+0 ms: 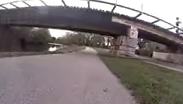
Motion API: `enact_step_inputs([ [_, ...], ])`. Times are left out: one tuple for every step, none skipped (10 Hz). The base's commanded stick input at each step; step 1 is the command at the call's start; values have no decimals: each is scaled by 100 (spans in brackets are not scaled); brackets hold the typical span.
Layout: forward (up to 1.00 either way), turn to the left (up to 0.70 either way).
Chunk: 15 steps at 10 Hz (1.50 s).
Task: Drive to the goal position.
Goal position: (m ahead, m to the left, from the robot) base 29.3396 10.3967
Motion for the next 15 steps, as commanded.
enact_step_inputs([
  [70,0],
  [70,0],
  [70,0],
  [70,0],
  [70,0],
  [70,0],
  [70,28],
  [70,28],
  [70,15],
  [70,0],
  [70,0],
  [70,0],
  [70,0],
  [70,0],
  [70,0],
])
